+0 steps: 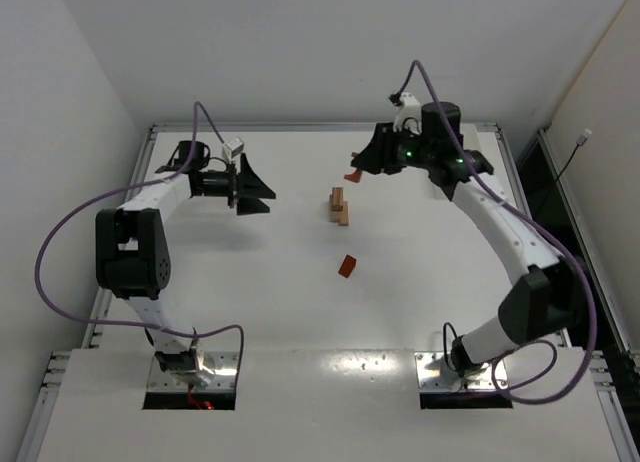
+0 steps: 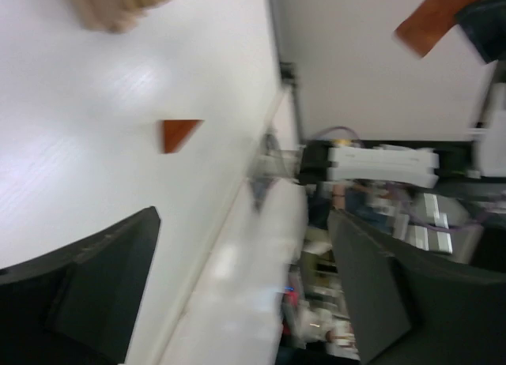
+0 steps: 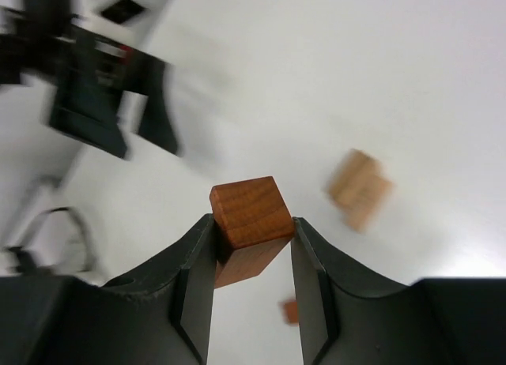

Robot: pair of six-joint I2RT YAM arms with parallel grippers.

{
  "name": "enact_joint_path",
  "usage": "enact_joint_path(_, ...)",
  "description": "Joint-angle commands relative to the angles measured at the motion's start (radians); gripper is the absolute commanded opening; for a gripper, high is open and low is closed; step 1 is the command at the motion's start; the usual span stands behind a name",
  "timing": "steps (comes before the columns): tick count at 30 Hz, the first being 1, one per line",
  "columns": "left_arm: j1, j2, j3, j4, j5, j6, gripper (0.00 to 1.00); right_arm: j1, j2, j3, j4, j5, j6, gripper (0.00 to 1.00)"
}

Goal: Build the wood block tower

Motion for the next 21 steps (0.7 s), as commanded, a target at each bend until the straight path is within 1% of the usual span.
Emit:
enact_joint_path(1,0.041,-0.087,0.093,-0.162,-0.149,0.254,0.89,-0.004,-0.101,-0.032,-0.254,0.282,-0.296,0.00)
enact_joint_path(2,0.041,-0.087,0.155,-0.264,-0.256,0.305,0.93,-0.004,-0.112,-0.060,-0.275,0.392,-0.342,0.00)
enact_joint_path(3,0.032,-0.097,0.179,-0.289,-0.326,0.343,0.94,-0.004,-0.112,-0.072,-0.310,0.454,-0.414,0.00)
enact_joint_path(4,0.032,-0.097,0.197,-0.303,-0.410,0.362,0.96,-0.004,-0.112,-0.084,-0.321,0.540,-0.437,0.00)
enact_joint_path(5,0.032,-0.117,0.208,-0.292,-0.569,0.371,1.00,-0.004,-0.112,-0.107,-0.322,0.564,-0.456,0.00)
enact_joint_path(6,0.021,-0.149,0.222,-0.275,-0.687,0.356,1.00,-0.004,-0.097,-0.108,-0.331,0.587,-0.491,0.00)
enact_joint_path(7,0.009,-0.169,0.222,-0.256,-0.808,0.307,1.00,-0.004,-0.086,-0.117,-0.331,0.625,-0.491,0.00)
enact_joint_path(9,0.009,-0.205,0.245,-0.231,-0.948,0.307,1.00,-0.004,-0.066,-0.106,-0.331,0.636,-0.505,0.00)
enact_joint_path(10,0.009,-0.237,0.245,-0.231,-1.011,0.253,1.00,-0.004,-0.031,-0.094,-0.355,0.653,-0.505,0.00)
enact_joint_path(11,0.009,-0.249,0.265,-0.231,-1.050,0.253,1.00,-0.004,-0.009,-0.066,-0.367,0.653,-0.505,0.00)
enact_joint_path(12,0.018,-0.263,0.280,-0.246,-1.050,0.262,1.00,-0.004,0.012,-0.049,-0.380,0.653,-0.505,0.00)
enact_joint_path(13,0.018,-0.277,0.280,-0.246,-1.078,0.262,1.00,-0.013,0.064,-0.031,-0.415,0.653,-0.494,0.00)
enact_joint_path(14,0.027,-0.304,0.280,-0.258,-1.111,0.233,1.00,-0.013,0.090,0.009,-0.433,0.653,-0.494,0.00)
enact_joint_path(15,0.027,-0.318,0.254,-0.258,-1.113,0.233,1.00,-0.025,0.115,0.027,-0.447,0.653,-0.479,0.00)
enact_joint_path(18,0.036,-0.343,0.185,-0.258,-1.050,0.273,1.00,-0.025,0.201,0.080,-0.479,0.672,-0.448,0.00)
enact_joint_path(21,0.075,-0.384,0.125,-0.225,-1.041,0.212,1.00,-0.016,0.294,0.124,-0.505,0.716,-0.424,0.00)
